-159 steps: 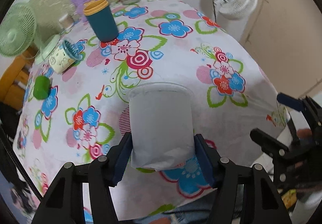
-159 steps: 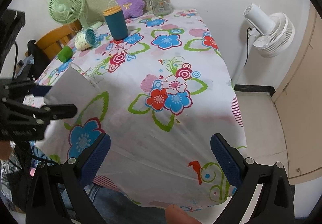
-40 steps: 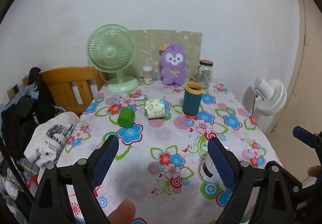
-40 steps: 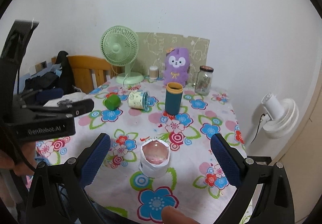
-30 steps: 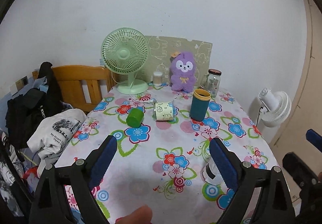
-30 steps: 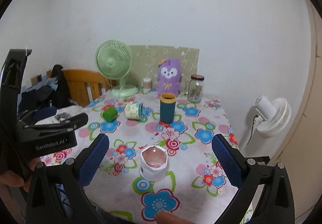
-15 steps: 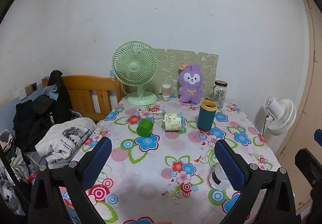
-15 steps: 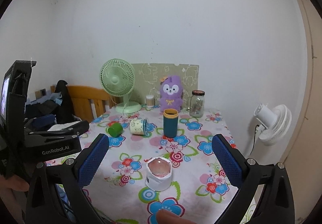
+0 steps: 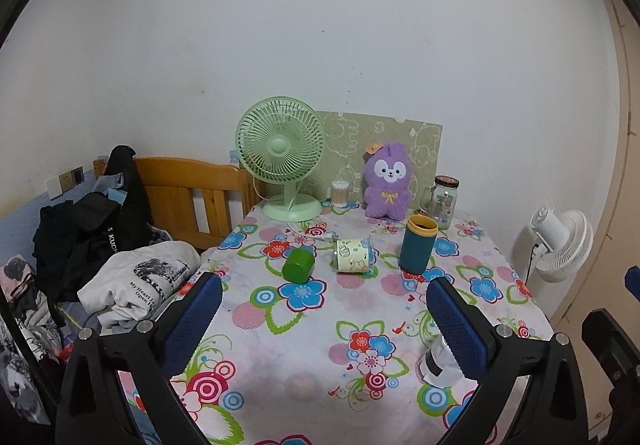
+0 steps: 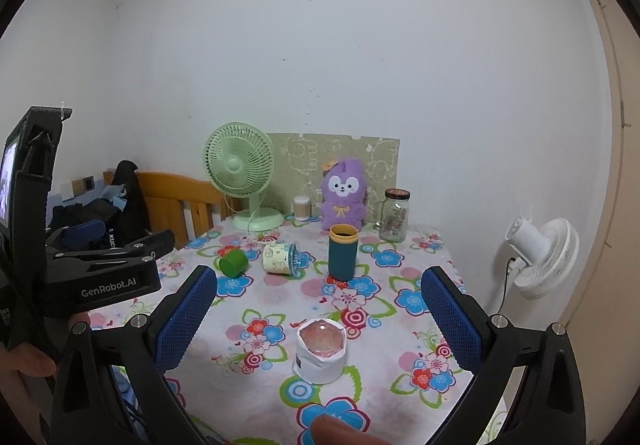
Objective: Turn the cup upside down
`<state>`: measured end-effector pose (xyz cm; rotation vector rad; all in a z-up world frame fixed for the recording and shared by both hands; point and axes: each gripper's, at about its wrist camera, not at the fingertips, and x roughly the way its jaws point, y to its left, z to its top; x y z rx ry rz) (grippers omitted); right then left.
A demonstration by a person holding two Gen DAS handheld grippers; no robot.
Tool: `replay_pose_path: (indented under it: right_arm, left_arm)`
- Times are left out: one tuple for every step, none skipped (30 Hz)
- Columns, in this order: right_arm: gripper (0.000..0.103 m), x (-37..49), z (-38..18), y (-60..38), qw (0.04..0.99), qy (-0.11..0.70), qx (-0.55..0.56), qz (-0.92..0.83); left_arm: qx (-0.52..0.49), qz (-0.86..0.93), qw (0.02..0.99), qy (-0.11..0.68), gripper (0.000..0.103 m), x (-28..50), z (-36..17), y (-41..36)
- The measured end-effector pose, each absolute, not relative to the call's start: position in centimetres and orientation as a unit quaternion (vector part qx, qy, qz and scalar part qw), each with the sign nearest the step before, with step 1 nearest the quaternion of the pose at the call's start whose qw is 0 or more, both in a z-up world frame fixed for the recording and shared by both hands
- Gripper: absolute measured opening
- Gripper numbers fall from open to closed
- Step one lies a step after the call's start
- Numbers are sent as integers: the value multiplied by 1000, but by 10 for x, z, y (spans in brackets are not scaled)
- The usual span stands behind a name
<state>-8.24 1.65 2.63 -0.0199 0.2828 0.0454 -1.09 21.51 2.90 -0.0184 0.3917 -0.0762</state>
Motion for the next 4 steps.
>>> replay_pose_path:
  right_arm:
    - [103,-82,26,16,990,141,-9,23]
    - [103,-82,26,16,990,142,-9,24]
    - [103,-82,26,16,990,142,-9,24]
    - [103,-82,26,16,990,141,-9,24]
  left_arm:
    - [-9,-37,980,194,103,-11,29,215]
    - [-7,-36,980,194,103,-11,29,215]
    - [-6,-36,980,194,103,-11,29,215]
    - [-4,-37,980,195,103,-12,29,214]
